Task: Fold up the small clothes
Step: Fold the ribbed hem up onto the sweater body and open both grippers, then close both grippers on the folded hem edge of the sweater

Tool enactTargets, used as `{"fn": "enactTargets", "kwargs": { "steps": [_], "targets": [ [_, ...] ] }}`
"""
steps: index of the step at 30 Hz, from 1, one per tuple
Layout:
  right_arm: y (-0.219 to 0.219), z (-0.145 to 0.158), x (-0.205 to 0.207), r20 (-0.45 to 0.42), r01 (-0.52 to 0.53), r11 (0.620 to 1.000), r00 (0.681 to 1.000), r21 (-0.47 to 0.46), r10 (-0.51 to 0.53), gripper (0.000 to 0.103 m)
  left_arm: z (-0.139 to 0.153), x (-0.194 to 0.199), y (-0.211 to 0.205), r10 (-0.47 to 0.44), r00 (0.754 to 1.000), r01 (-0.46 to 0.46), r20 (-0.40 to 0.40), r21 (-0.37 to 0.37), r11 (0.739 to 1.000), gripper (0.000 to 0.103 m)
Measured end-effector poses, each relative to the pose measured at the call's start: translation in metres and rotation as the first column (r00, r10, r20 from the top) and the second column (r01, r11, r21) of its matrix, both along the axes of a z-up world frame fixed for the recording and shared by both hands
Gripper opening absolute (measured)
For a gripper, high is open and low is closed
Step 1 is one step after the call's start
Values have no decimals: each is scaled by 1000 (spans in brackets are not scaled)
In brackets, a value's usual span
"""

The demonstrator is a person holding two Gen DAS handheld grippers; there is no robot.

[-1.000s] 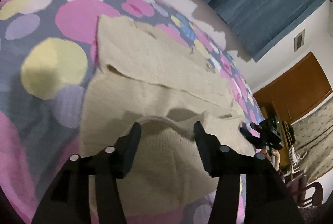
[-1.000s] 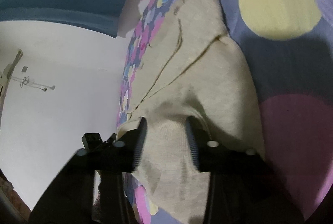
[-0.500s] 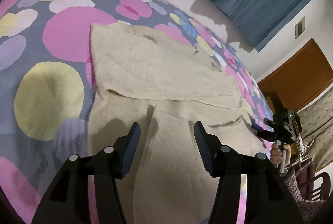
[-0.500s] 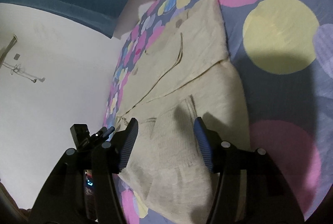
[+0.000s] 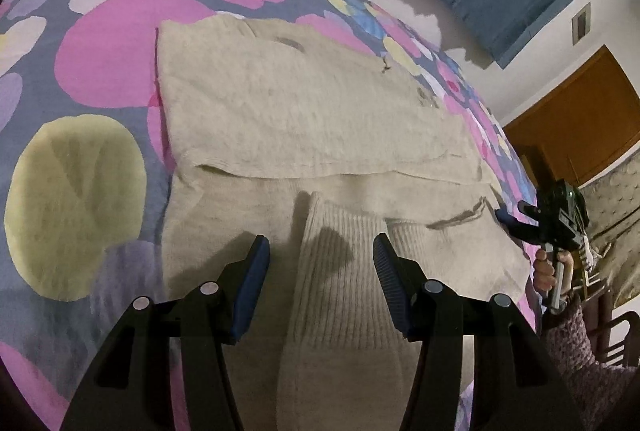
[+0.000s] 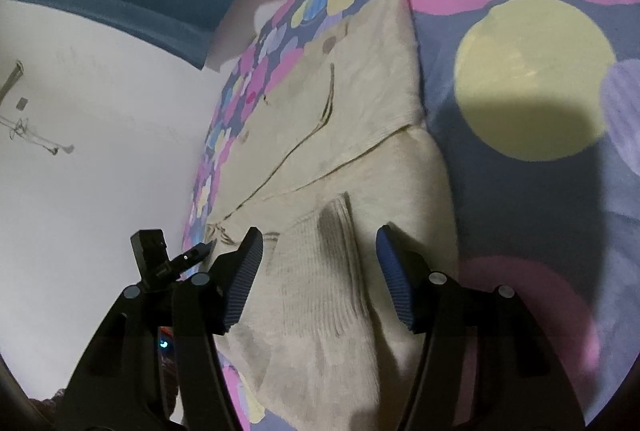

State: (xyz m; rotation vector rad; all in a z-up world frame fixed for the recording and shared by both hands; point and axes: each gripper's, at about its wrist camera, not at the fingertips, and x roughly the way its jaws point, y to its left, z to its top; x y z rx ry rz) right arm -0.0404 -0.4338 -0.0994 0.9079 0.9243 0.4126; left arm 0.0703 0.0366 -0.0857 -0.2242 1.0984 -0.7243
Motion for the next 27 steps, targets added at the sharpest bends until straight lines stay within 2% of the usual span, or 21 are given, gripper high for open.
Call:
{"fn": "enactTargets", "kwargs": {
  "steps": [2, 5, 7, 11, 14, 18, 20, 22, 23, 27],
  "targets": [
    [4, 0, 5, -2, -22, 1000, 1000, -5, 22, 58, 0, 1, 0, -11, 1000, 11, 0, 1, 1000, 53],
    [9, -1, 8, -6, -50, 999, 999, -15, 50, 58, 1, 0, -5, -40, 999, 39, 22, 34, 999, 47],
    [13, 1, 10, -4, -71, 997, 997, -36, 71, 58, 2, -1, -8, -57, 998, 55, 37, 55, 997, 35],
    [20, 3, 9, -8, -105, 989, 995, -108, 104, 54, 0, 0, -15, -94, 994, 87, 53, 108, 990, 34],
    [24, 4, 7, -11, -118, 981, 993, -152, 117, 46, 0, 2, -19, -111, 992, 104, 59, 115, 988, 35],
    [31, 3, 5, -18, -139, 968, 990, -209, 138, 26, -2, 4, -22, -124, 991, 116, 58, 118, 986, 36],
    [34, 2, 4, -20, -144, 960, 990, -238, 143, 18, 0, -1, -26, -137, 987, 122, 88, 158, 980, 28],
    [36, 3, 4, -21, -141, 958, 990, -248, 140, 11, 2, -7, -33, -162, 981, 138, 110, 199, 970, 9],
    [36, 3, 3, -21, -137, 958, 990, -251, 136, 9, 3, -9, -34, -166, 979, 139, 118, 208, 968, 6],
    [38, 11, -4, -1, -122, 954, 992, -273, 127, 7, 14, -16, -33, -148, 976, 111, 162, 216, 970, 5]
  ]
}}
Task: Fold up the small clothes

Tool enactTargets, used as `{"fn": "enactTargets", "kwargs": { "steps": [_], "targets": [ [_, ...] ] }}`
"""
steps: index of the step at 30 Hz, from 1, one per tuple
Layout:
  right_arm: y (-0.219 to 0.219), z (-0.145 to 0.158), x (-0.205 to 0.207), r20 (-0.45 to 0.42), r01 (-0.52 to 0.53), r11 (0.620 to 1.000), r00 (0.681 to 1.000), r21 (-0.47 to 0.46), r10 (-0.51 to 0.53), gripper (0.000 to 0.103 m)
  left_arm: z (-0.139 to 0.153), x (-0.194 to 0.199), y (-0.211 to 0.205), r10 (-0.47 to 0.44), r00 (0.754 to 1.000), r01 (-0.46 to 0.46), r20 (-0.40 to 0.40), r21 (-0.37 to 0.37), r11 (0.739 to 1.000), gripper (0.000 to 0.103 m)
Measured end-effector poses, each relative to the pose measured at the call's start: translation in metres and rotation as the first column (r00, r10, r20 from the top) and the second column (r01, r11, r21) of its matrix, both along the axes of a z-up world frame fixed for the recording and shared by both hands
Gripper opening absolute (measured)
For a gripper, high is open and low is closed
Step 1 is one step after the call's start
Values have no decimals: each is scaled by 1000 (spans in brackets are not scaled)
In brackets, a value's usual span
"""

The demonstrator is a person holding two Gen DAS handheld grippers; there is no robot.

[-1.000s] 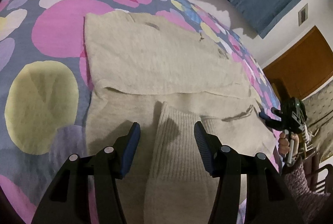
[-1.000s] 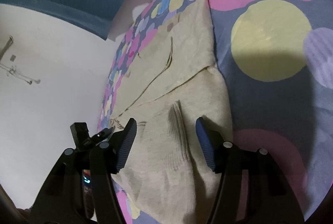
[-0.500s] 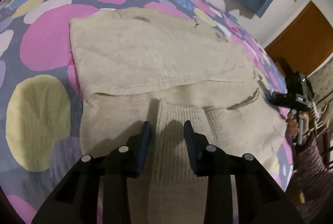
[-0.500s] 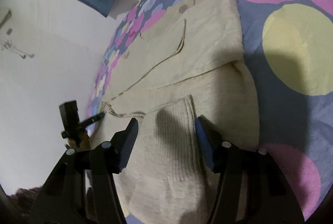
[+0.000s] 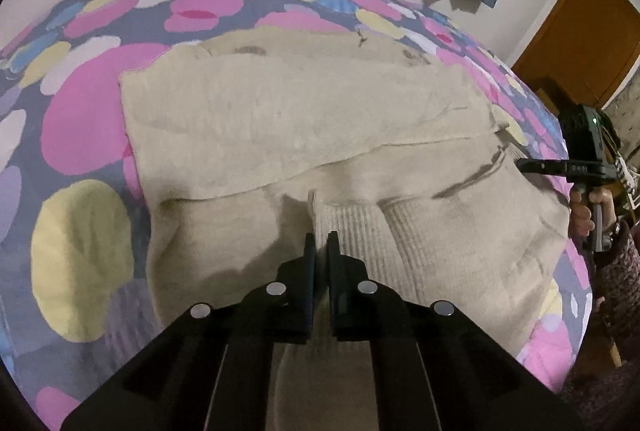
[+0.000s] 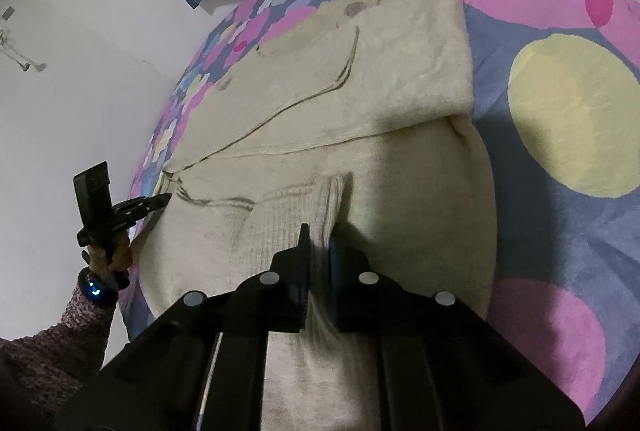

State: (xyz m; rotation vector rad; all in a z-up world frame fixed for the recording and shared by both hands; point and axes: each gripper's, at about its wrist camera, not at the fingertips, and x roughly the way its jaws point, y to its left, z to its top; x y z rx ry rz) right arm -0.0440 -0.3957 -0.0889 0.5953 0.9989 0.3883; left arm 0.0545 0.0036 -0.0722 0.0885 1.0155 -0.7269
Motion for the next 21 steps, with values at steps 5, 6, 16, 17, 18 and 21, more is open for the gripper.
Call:
{"fn": "enactTargets", "kwargs": {
  "steps": [5, 6, 16, 17, 18, 21],
  "targets": [
    [0, 20, -11, 52, 15, 1000, 999, -4, -15, 6, 21, -6, 10, 53, 997, -51, 47, -40, 998, 5],
    [0, 25, -13, 64, 18, 1000, 998, -7, -17, 6, 25, -7, 10, 59, 997, -56, 58, -47, 997, 5],
    [-5, 75, 5, 192, 71, 997, 979, -23, -65, 6, 69, 5, 9, 123, 978, -110, 168, -84, 990, 5],
    [-8, 78, 9, 198, 81, 997, 977, -19, -76, 6, 72, 11, 9, 132, 976, -119, 172, -86, 989, 5],
    [-11, 81, 14, 203, 91, 996, 975, -16, -86, 5, 75, 18, 8, 145, 973, -131, 179, -88, 987, 5],
    [-18, 88, 37, 218, 122, 992, 969, -18, -115, 5, 82, 41, 2, 176, 965, -163, 196, -84, 983, 5]
  ]
}}
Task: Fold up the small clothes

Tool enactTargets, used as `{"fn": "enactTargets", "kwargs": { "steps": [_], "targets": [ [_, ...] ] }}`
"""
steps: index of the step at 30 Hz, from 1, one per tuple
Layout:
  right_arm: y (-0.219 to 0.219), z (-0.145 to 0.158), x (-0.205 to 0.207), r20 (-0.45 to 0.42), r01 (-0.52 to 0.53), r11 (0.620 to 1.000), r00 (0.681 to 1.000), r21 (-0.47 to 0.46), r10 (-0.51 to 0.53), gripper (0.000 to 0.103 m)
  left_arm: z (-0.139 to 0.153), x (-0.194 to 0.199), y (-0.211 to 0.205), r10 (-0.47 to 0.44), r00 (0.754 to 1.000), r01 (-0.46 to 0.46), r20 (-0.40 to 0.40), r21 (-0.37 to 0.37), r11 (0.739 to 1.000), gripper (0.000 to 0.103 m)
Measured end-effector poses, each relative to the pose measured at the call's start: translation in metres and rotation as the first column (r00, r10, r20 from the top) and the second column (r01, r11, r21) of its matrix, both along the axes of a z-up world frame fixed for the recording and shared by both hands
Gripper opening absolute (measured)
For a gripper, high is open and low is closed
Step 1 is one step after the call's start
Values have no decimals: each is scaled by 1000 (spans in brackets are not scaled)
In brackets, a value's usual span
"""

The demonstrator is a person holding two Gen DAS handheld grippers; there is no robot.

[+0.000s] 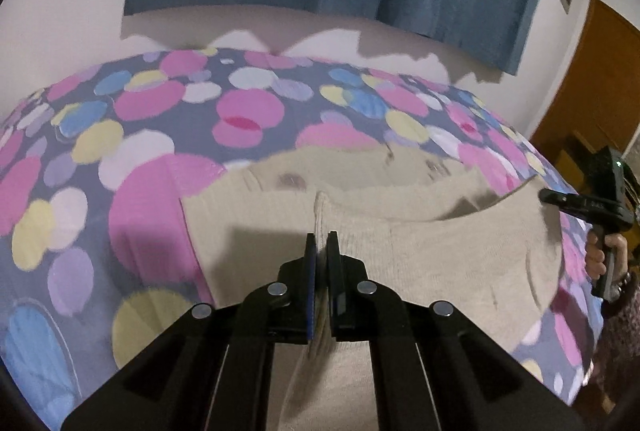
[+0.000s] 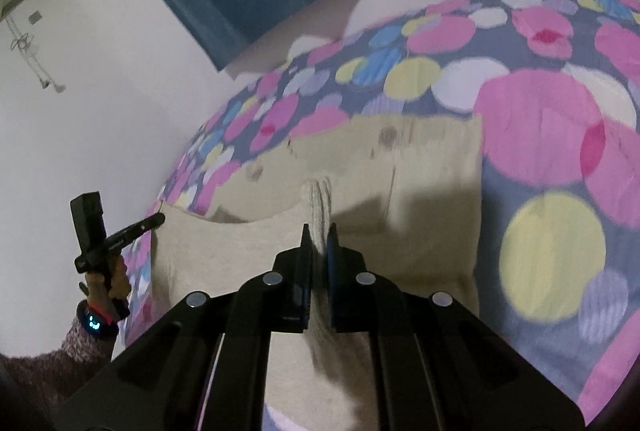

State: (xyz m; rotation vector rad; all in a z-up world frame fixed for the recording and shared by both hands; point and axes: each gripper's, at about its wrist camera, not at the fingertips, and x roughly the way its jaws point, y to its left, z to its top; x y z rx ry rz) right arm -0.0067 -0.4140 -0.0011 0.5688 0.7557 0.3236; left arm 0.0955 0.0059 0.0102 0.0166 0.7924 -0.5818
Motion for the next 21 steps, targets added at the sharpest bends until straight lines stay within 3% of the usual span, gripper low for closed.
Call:
{"fn": "enactTargets", "kwargs": {
  "steps": [10, 21],
  "targets": [
    [-25, -4, 82, -7, 85, 996, 996, 16, -84, 5, 2, 78, -22, 90, 996, -90, 16, 9, 996, 4],
    [-35, -55, 163, -116, 117, 993, 987, 8, -116, 5, -55, 159, -31, 203, 976, -197, -78, 77, 977, 4]
  ]
}}
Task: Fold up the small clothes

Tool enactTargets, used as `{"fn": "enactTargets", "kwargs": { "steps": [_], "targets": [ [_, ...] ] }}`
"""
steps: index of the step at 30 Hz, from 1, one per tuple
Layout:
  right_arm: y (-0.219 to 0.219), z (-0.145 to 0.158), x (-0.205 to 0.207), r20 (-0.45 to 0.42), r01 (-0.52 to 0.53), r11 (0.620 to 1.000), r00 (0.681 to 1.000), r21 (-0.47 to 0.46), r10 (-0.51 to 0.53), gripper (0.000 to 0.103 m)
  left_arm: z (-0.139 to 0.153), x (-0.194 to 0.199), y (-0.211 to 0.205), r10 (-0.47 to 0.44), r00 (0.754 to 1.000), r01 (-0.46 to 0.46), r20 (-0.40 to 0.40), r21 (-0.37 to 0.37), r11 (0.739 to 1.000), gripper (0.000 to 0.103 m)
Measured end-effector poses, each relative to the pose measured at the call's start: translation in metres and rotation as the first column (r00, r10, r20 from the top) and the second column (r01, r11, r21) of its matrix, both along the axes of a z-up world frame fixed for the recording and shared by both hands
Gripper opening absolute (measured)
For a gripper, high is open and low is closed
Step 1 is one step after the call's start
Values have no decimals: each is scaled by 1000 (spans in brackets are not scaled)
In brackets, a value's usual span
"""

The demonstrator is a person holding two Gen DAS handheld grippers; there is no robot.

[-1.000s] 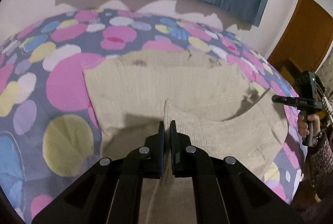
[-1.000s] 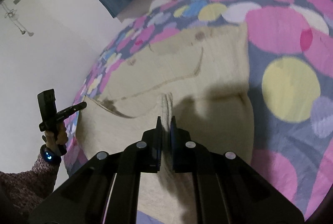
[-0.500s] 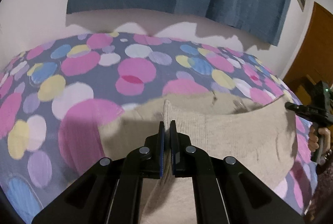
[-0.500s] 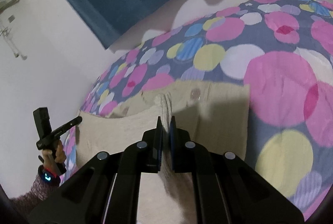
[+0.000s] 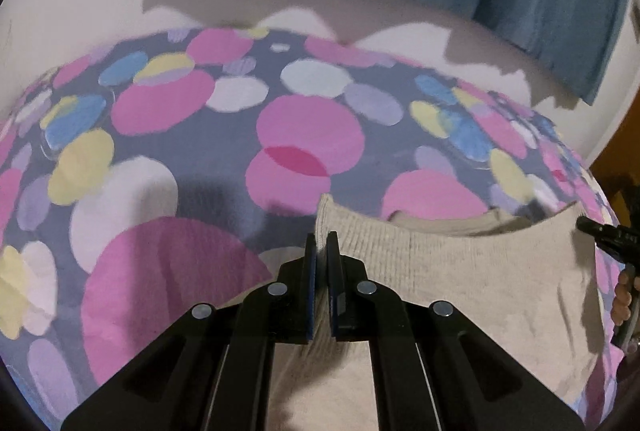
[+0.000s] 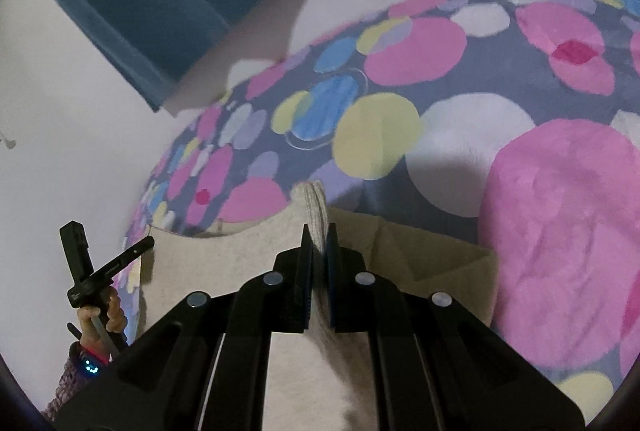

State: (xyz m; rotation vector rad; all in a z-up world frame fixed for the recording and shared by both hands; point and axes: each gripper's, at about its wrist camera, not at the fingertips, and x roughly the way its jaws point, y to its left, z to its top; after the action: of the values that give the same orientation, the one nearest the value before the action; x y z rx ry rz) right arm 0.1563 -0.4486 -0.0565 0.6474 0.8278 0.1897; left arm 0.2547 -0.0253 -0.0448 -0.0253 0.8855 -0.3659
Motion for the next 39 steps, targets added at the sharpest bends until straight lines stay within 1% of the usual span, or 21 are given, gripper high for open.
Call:
{"fn": "enactTargets", "kwargs": {
  "steps": [6, 9, 11, 15, 20, 24, 29, 30, 32, 34, 35, 36, 37, 38, 39],
  "targets": [
    [-5, -34, 16, -83, 23, 1000, 996, -2, -23, 5, -30, 13, 2, 18, 999, -17, -50, 26, 1000, 4],
    [-7, -48, 19, -120, 29, 1000, 992, -6, -29, 5, -39, 15, 5, 24, 998, -22, -64, 25, 999, 4],
    [-8, -54, 19, -127, 33, 999, 991, 7, -32, 5, -42, 16, 7, 28, 997, -26, -71, 19, 999, 5],
    [-10, -58, 20, -129, 36, 999, 991, 28, -32, 5, -46, 15, 11, 28, 997, -28, -67, -10, 1000, 5],
    [-13, -60, 20, -132, 44, 998, 991, 51, -37, 5, -47, 15, 11, 24, 998, -25, -59, -19, 1000, 5],
    [-11, -58, 20, -138, 50, 998, 989, 41, -44, 5, -47, 15, 11, 18, 998, -19, -60, -17, 1000, 5],
    [-12, -54, 20, -145, 68, 996, 988, 49, -60, 6, -41, 10, 14, 21, 997, -22, -68, -16, 1000, 9],
    [-12, -52, 18, -142, 73, 996, 988, 48, -66, 9, -39, 7, 15, 24, 998, -25, -66, -15, 1000, 11],
    [-10, -45, 13, -136, 85, 996, 988, 33, -80, 13, -34, -2, 21, 35, 997, -35, -63, -8, 999, 19],
    [-7, -37, 5, -123, 86, 996, 989, 21, -83, 21, -28, -12, 29, 49, 997, -50, -59, -18, 999, 41],
    [-5, -32, 1, -113, 84, 996, 990, 16, -82, 24, -25, -18, 34, 61, 997, -62, -54, -28, 998, 46],
    [-3, -28, -2, -103, 82, 997, 991, 14, -80, 30, -20, -28, 42, 79, 996, -81, -48, -41, 996, 56],
    [1, -22, -8, -84, 74, 997, 994, 16, -72, 37, -18, -36, 48, 92, 995, -94, -48, -50, 994, 61],
    [5, -18, -12, -71, 67, 998, 995, 19, -65, 41, -17, -44, 54, 101, 994, -104, -48, -61, 993, 66],
    [10, -15, -17, -60, 60, 998, 996, 22, -59, 49, -16, -48, 57, 106, 993, -109, -51, -69, 992, 69]
  ]
}}
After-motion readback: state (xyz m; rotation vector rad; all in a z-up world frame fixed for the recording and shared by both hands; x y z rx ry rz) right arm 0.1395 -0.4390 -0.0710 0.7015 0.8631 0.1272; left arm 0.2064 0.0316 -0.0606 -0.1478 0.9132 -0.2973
